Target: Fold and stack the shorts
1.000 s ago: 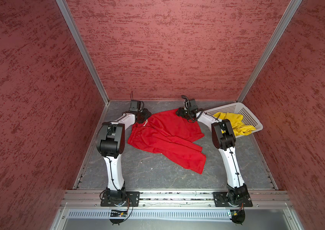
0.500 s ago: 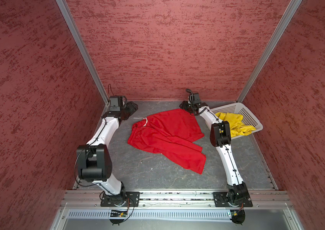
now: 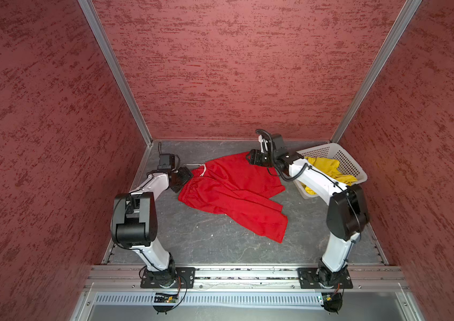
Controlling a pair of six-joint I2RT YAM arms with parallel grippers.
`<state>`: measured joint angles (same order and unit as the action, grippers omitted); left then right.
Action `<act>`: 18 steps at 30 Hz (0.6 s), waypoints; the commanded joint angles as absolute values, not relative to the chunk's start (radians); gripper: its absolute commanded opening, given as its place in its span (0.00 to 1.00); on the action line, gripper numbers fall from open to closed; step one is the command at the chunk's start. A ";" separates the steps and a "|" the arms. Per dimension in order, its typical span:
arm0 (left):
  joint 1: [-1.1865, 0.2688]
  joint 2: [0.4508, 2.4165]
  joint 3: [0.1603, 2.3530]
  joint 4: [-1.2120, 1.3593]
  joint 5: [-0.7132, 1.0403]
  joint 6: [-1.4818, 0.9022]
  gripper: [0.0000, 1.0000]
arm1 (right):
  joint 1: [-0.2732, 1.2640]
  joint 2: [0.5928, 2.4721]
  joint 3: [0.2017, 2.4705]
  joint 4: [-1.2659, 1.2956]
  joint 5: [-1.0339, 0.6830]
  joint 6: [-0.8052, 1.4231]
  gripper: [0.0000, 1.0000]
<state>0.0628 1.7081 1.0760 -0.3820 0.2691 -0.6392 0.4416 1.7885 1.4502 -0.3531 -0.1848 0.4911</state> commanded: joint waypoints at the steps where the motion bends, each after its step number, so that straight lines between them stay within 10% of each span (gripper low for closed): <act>1: 0.065 1.738 1.105 -0.297 0.292 -0.639 0.78 | 0.436 1.712 1.288 -0.359 -0.113 0.509 0.67; 4: 0.064 1.753 1.114 -0.264 0.317 -0.650 0.67 | 0.439 1.619 1.169 -0.376 -0.104 0.531 0.67; 11: 0.046 1.719 1.074 -0.263 0.341 -0.674 0.03 | 0.438 1.483 1.010 -0.399 -0.070 0.585 0.67; 18: 0.033 1.496 0.967 -0.383 0.286 -0.649 0.00 | 0.439 1.417 0.951 -0.441 -0.057 0.601 0.67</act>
